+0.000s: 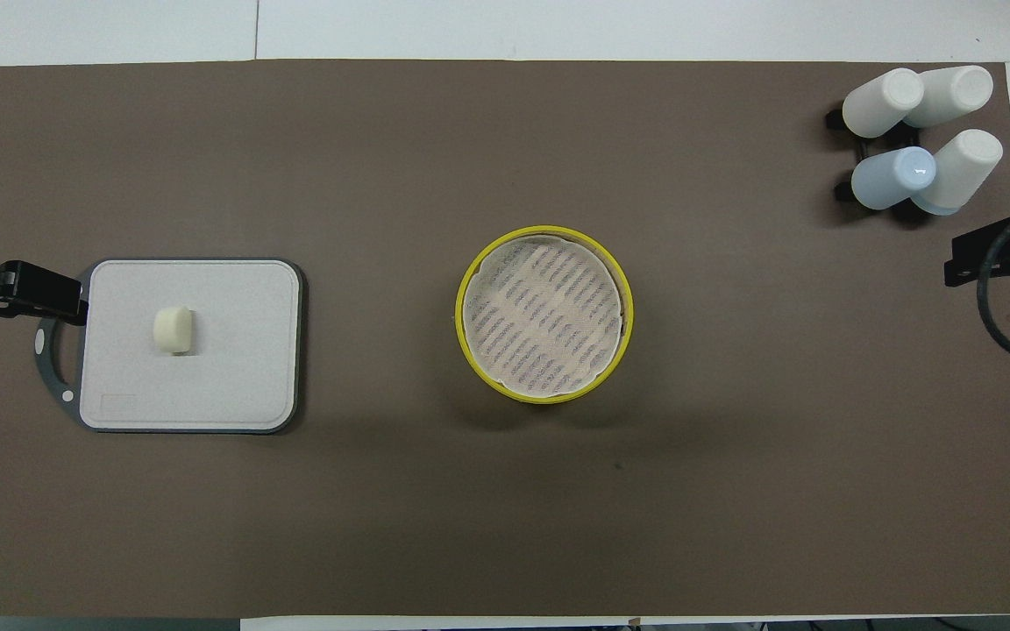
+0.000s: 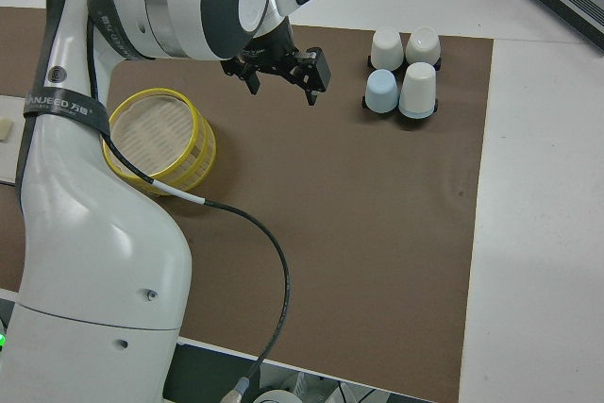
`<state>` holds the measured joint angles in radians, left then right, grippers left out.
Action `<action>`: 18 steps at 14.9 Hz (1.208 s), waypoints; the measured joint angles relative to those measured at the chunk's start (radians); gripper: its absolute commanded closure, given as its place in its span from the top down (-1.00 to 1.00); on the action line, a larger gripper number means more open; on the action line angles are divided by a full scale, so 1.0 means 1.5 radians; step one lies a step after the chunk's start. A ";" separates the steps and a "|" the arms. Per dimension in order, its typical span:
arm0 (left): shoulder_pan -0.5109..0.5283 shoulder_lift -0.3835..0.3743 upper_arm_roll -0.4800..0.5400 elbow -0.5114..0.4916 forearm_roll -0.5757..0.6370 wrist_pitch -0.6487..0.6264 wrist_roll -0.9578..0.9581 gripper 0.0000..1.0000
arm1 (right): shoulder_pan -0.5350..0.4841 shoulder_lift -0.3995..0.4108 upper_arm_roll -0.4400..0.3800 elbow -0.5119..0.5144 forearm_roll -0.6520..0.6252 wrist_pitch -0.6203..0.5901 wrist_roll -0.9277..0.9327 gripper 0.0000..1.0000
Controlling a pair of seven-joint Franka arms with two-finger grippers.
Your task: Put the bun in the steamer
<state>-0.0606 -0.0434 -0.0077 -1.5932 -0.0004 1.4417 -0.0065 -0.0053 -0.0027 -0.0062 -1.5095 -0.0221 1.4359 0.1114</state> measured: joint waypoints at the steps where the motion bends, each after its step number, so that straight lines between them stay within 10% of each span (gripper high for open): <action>1: 0.000 0.000 0.000 0.000 0.000 -0.002 0.000 1.00 | 0.000 0.000 0.000 0.001 0.000 -0.001 0.000 1.00; 12: 0.000 -0.001 0.000 0.000 0.000 -0.004 0.000 1.00 | 0.009 0.000 0.007 0.002 0.001 -0.025 0.004 1.00; 18: 0.000 -0.029 0.000 -0.088 0.000 0.073 0.002 1.00 | 0.149 0.021 0.016 0.010 0.028 0.052 0.151 1.00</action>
<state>-0.0605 -0.0874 -0.0070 -1.7251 0.0001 1.5510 -0.0042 0.2187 0.0293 0.0176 -1.4945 0.0198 1.5142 0.3372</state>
